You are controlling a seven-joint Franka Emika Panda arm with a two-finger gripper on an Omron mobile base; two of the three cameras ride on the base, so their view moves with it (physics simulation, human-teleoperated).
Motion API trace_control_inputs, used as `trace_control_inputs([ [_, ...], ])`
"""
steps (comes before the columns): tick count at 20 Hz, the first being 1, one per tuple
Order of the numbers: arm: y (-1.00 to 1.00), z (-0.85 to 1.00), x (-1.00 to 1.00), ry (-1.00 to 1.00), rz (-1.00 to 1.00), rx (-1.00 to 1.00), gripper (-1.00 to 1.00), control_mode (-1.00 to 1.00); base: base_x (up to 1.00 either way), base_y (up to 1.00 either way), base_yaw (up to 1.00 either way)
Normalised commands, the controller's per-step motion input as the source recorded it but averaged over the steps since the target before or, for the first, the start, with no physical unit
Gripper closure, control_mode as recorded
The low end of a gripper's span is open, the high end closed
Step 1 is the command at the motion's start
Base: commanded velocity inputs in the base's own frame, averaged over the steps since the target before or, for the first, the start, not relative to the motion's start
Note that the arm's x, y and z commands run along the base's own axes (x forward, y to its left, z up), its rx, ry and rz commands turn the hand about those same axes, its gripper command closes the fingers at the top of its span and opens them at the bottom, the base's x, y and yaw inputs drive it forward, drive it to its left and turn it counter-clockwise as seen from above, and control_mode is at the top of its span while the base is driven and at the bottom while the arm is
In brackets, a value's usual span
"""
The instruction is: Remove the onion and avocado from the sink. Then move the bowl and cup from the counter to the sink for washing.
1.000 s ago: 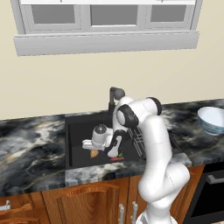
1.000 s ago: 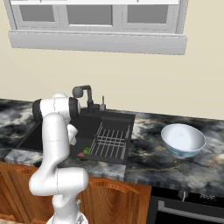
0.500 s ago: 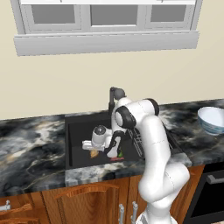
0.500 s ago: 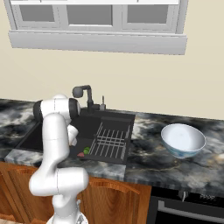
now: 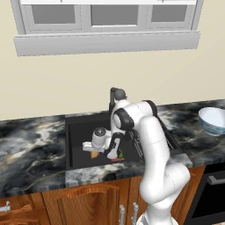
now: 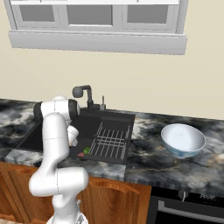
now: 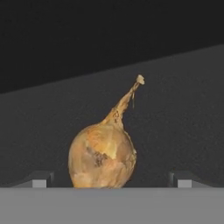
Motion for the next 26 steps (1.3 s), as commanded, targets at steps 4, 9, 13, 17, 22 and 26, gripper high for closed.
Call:
trace_control_inputs([
  [4, 0.01, -0.12, 0.11, 0.00, 0.00, 0.00, -1.00, -1.00, 0.00, 0.00, 0.00],
  [9, 0.02, -0.11, 0.11, 0.00, 0.00, 0.00, -1.00, -1.00, 0.00, 0.00, 0.00],
  [13, 0.03, -0.11, 0.11, 0.00, 0.00, 0.00, -1.00, -1.00, 0.00, 0.00, 0.00],
  [17, 0.04, -0.10, 0.12, 0.00, 0.00, 0.00, -1.00, -1.00, 0.00, 0.00, 0.00],
  [22, 0.04, -0.10, 0.11, 0.00, 0.00, 0.00, -1.00, -1.00, 0.00, 0.00, 0.00],
  [26, 0.04, -0.12, 0.08, 0.00, 0.00, 0.00, 1.00, -1.00, 0.00, 0.00, 0.00],
])
